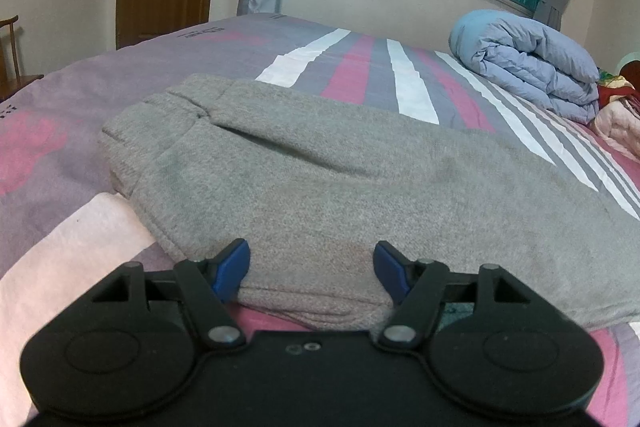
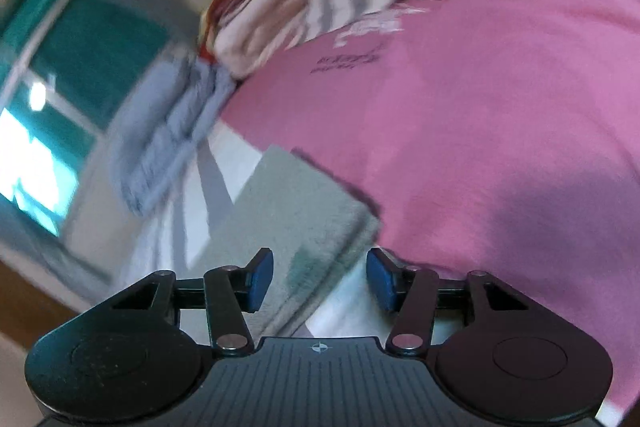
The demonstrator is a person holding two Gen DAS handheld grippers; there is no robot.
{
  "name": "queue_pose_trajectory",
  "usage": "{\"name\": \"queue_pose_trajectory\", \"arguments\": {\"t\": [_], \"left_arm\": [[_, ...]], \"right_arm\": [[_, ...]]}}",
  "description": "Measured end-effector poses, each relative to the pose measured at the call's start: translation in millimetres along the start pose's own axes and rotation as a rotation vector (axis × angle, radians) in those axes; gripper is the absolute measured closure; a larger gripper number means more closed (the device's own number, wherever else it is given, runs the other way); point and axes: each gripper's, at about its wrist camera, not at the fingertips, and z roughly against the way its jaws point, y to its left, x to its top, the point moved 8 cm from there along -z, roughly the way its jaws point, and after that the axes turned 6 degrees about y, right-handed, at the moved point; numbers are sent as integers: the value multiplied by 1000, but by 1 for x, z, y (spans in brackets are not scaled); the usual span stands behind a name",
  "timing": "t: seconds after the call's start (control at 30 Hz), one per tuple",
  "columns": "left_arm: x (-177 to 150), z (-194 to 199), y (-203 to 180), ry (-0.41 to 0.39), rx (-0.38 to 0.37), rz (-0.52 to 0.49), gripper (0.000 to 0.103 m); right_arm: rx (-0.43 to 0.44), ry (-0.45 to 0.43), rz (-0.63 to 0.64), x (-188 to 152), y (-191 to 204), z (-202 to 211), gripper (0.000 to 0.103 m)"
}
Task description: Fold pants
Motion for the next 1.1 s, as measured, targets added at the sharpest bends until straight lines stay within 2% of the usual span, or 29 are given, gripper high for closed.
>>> {"name": "queue_pose_trajectory", "arguments": {"t": [0.03, 0.07, 0.13, 0.23, 0.3, 0.33, 0.37, 0.4, 0.53, 0.67, 0.77, 0.8, 0.87, 0.97, 1.03, 1.1], "left_arm": [[0, 0, 0, 0, 1, -2, 42], [0, 0, -1, 0, 2, -5, 42], [0, 0, -1, 0, 2, -8, 42], [0, 0, -1, 1, -1, -8, 41], [-1, 0, -1, 2, 1, -11, 41], [-1, 0, -1, 2, 1, -12, 41], [0, 0, 0, 3, 0, -11, 41], [-1, 0, 0, 2, -1, -10, 41], [-1, 0, 1, 0, -4, -9, 40], [-1, 0, 1, -1, -5, -9, 40], [-1, 0, 1, 2, -6, -10, 40], [-1, 1, 1, 1, -6, -13, 40], [-1, 1, 1, 2, -8, -15, 40], [-1, 2, 2, -2, -18, -7, 40], [-1, 2, 2, -3, -23, -3, 40], [-1, 2, 3, -2, -22, -4, 40]], "right_arm": [[-31, 21, 55, 3, 8, -6, 90], [-12, 18, 81, 9, 15, -6, 90], [66, -45, 102, 29, 31, 9, 90], [88, -84, 95, 40, 36, 20, 90], [42, -50, 38, 33, 16, 5, 90], [8, -1, -33, 23, -3, -10, 90], [9, 26, -114, 14, -18, -19, 90], [38, 3, -142, 12, -21, -17, 90], [28, -5, -56, 8, -12, -6, 89], [73, 28, -105, 10, -18, -9, 87], [34, 44, -51, 19, -3, -16, 90], [53, 19, -7, 31, 14, -10, 91], [179, -67, 43, 52, 49, 16, 91], [278, -161, 148, 64, 83, 54, 91], [249, -164, 151, 57, 69, 56, 91], [147, -76, 61, 39, 26, 26, 91]]}}
